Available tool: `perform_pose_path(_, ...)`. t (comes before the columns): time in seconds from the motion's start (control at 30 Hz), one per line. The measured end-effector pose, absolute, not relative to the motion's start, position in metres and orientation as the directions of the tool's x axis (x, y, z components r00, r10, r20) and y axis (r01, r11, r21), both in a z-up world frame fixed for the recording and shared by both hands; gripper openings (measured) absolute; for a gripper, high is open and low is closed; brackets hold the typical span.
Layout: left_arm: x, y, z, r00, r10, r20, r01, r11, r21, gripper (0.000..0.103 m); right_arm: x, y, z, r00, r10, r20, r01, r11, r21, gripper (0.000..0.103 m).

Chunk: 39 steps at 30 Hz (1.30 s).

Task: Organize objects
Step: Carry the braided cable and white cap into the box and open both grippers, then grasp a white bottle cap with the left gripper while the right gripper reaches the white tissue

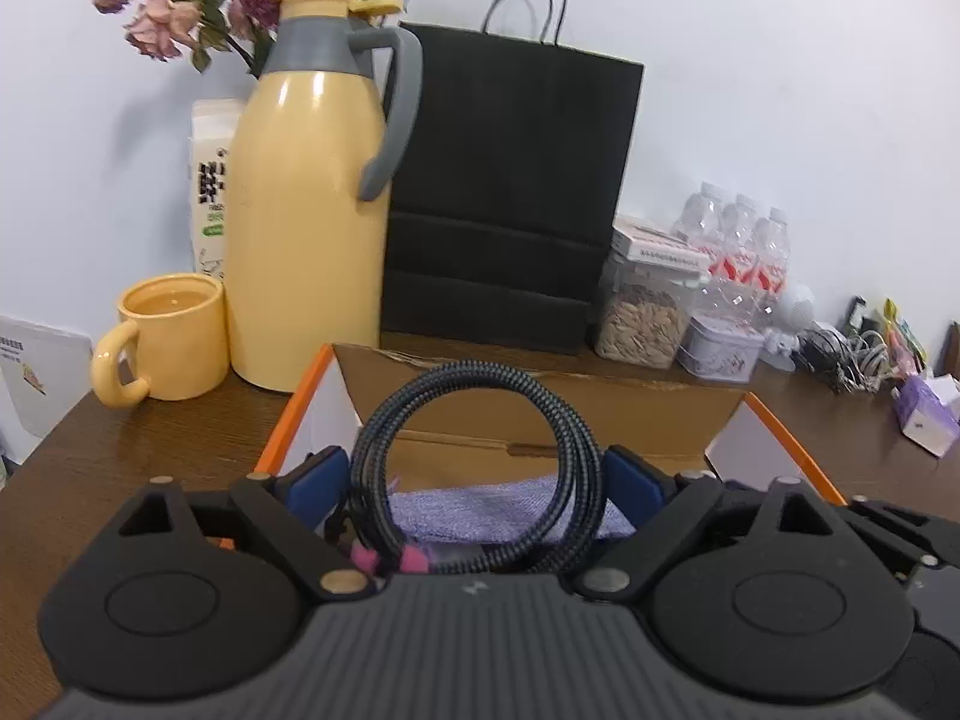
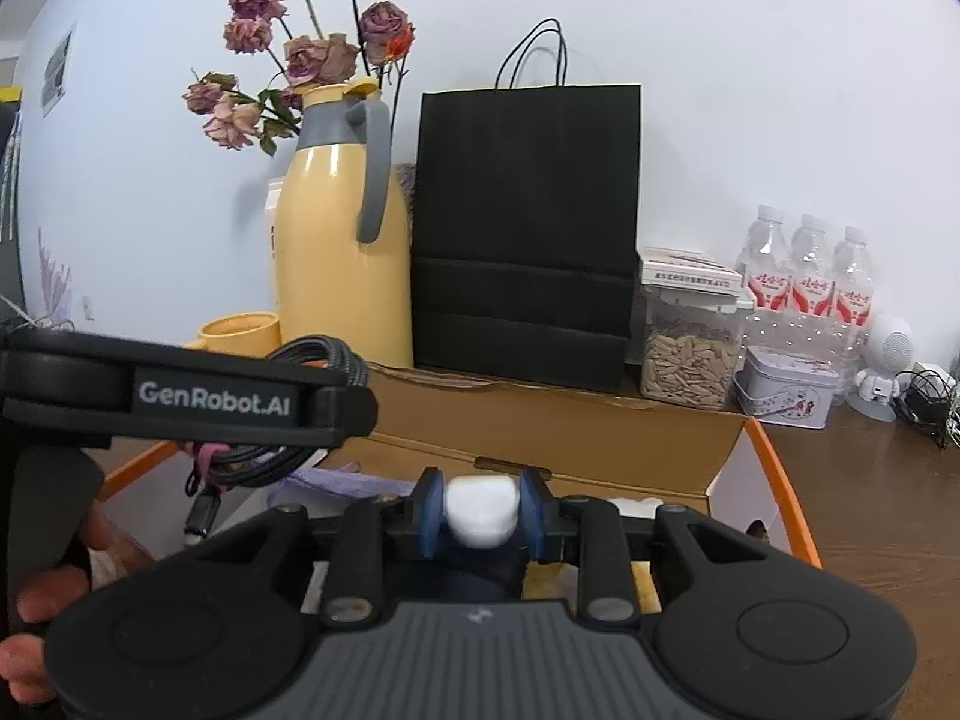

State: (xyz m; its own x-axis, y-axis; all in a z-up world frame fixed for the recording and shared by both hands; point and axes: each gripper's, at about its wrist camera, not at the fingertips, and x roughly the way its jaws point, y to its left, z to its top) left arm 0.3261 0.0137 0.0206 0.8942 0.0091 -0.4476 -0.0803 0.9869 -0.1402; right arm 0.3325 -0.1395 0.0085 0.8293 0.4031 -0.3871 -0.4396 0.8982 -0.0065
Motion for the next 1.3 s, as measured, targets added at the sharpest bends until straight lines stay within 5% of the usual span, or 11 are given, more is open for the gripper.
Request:
perform_pose_path(0.07, 0.322, 0.013, 0.022, 0.909, 0.031, -0.416, -0.098, 0.985, -0.140, 0.103, 0.331, -0.142, 0.009, 0.840, 0.392, -0.376, -0.425, 0.905, -0.005, 0.047)
perform_pose_path(0.13, 0.320, 0.013, 0.024, 0.915, 0.036, -0.402, -0.102, 0.985, -0.142, 0.103, 0.329, -0.144, 0.009, 0.850, 0.382, -0.363, -0.411, 0.912, -0.003, 0.093)
perform_pose_path(0.17, 0.320, 0.013, 0.025, 0.915, 0.035, -0.402, -0.101, 0.984, -0.143, 0.103, 0.328, -0.145, 0.009, 0.854, 0.376, -0.360, -0.405, 0.914, -0.004, 0.101)
perform_pose_path(0.7, 0.272, 0.005, 0.058, 0.952, 0.008, -0.305, -0.051, 0.990, -0.133, 0.103, 0.302, -0.160, 0.029, 0.872, 0.385, -0.303, -0.402, 0.915, 0.007, 0.103)
perform_pose_path(1.3, 0.151, 0.020, 0.058, 0.935, 0.014, -0.353, -0.048, 0.995, -0.089, 0.103, 0.192, -0.210, 0.036, 0.853, 0.400, -0.336, -0.425, 0.905, -0.004, 0.103)
